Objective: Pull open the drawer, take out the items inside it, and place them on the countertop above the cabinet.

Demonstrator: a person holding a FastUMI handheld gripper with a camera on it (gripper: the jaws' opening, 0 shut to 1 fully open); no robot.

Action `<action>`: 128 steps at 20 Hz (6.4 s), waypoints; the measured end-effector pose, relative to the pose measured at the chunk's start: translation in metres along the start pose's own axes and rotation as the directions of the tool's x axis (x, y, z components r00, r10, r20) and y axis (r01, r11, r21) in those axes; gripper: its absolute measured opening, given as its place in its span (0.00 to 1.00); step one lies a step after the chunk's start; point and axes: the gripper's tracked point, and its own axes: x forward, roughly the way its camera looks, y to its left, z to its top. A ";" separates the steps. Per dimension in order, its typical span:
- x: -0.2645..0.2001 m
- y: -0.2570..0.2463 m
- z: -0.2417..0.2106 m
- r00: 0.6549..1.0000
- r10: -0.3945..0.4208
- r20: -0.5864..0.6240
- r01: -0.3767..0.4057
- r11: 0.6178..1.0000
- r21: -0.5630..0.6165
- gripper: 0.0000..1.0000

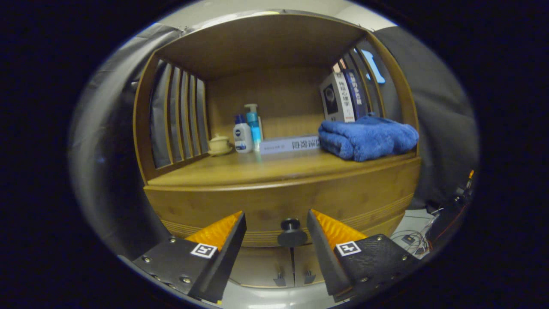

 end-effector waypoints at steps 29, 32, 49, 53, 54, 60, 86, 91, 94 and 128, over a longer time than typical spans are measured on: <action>-0.063 -0.028 -0.053 0.967 -0.196 -0.164 0.180 0.978 -0.107 0.32; -0.090 -0.035 -0.056 0.954 -0.241 -0.177 0.220 0.967 -0.130 0.32; -0.157 -0.029 -0.082 0.931 -0.280 -0.233 0.266 0.960 -0.090 0.35; -0.172 -0.018 -0.059 0.955 -0.250 -0.160 0.248 0.968 -0.032 0.60; -0.175 -0.017 -0.045 0.958 -0.258 -0.124 0.258 0.966 -0.020 0.60; -0.174 -0.025 0.047 0.905 -0.425 0.005 0.425 0.905 0.010 0.60; -0.047 -0.020 -0.064 0.505 -0.385 -0.772 0.548 0.834 -0.057 0.58; -0.036 -0.012 -0.078 0.505 -0.334 -0.795 0.523 0.852 -0.026 0.58; -0.034 -0.007 -0.083 0.500 -0.305 -0.811 0.519 0.855 -0.001 0.60; 0.024 0.025 0.128 0.821 -0.384 -0.423 0.446 0.894 0.053 0.37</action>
